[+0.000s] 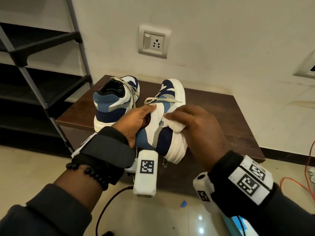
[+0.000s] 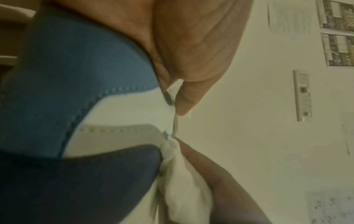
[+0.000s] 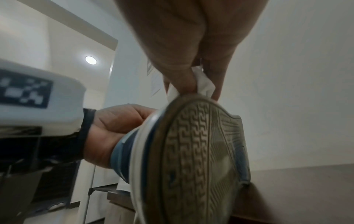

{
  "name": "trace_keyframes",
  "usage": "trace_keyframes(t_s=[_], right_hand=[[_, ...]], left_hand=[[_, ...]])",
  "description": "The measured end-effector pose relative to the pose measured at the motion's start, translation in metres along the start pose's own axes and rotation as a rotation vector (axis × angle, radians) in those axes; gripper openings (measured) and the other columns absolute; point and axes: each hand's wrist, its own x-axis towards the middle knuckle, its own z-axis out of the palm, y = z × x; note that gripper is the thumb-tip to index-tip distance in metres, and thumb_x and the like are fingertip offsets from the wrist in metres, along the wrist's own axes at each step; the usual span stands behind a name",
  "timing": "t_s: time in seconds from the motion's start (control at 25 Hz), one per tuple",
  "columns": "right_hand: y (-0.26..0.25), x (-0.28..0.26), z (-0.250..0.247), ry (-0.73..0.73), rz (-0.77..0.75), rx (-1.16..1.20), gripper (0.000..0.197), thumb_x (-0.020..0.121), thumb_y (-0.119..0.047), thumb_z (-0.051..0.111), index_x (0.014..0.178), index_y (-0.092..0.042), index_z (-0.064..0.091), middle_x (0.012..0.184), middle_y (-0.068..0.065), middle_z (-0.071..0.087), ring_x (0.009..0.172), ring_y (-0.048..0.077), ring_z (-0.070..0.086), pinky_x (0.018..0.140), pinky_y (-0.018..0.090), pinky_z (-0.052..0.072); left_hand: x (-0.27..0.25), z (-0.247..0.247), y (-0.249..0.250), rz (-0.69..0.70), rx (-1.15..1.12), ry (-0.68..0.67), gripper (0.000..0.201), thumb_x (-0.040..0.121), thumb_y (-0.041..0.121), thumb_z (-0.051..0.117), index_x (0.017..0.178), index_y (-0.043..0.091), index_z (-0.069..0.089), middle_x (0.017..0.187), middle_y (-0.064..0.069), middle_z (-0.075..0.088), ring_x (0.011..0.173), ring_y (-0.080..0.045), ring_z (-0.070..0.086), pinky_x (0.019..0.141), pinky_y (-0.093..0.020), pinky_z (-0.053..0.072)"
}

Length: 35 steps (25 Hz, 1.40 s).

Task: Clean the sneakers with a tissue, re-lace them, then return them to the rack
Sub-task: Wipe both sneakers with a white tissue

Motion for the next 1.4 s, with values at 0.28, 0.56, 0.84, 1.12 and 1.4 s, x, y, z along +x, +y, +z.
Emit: trace_keyframes(t_s=[0.28,0.56,0.84,1.12,1.4], right_hand=[[-0.01,-0.015,0.0,-0.042,-0.079,-0.151,0.042,0.08,-0.024,0.069,0.12,-0.013,0.064,0.118,0.01,0.063,0.108,0.028,0.056,0.077,0.035,0.053],[0.004,-0.017,-0.002,0.091,-0.057,0.019,0.026,0.08,-0.01,0.07,0.105,-0.014,0.07,0.106,0.005,0.066,0.098,0.02,0.06,0.081,0.023,0.046],[0.019,-0.009,-0.02,0.171,0.082,0.266,0.021,0.089,-0.018,0.06,0.107,-0.021,0.069,0.11,-0.005,0.058,0.103,0.0,0.049,0.087,0.008,0.04],[0.022,-0.001,-0.027,0.158,0.351,0.281,0.037,0.094,-0.019,0.054,0.13,-0.027,0.054,0.12,-0.005,0.054,0.105,0.0,0.043,0.093,0.012,0.038],[0.03,0.005,-0.037,0.456,0.483,0.673,0.021,0.09,-0.021,0.061,0.109,-0.022,0.053,0.098,-0.017,0.061,0.093,-0.002,0.059,0.074,0.01,0.048]], left_hand=[[0.001,0.0,-0.004,0.092,-0.024,-0.024,0.034,0.096,0.021,0.051,0.126,0.006,0.057,0.112,-0.016,0.069,0.098,-0.027,0.066,0.09,-0.042,0.052],[0.002,0.006,-0.012,0.232,-0.015,-0.208,0.035,0.098,0.01,0.045,0.132,0.007,0.052,0.123,-0.013,0.065,0.112,-0.023,0.063,0.091,-0.031,0.054],[-0.005,0.002,-0.003,0.379,0.272,-0.258,0.032,0.089,0.003,0.056,0.12,0.011,0.059,0.115,-0.009,0.069,0.109,-0.022,0.065,0.093,-0.03,0.052],[-0.016,0.004,0.006,0.363,0.619,-0.342,0.034,0.092,0.011,0.057,0.123,0.025,0.059,0.115,0.003,0.07,0.107,-0.018,0.065,0.099,-0.043,0.048],[-0.023,0.018,-0.005,0.523,0.959,-0.362,0.033,0.079,0.035,0.055,0.11,0.027,0.063,0.093,-0.003,0.07,0.087,-0.025,0.064,0.082,-0.045,0.052]])
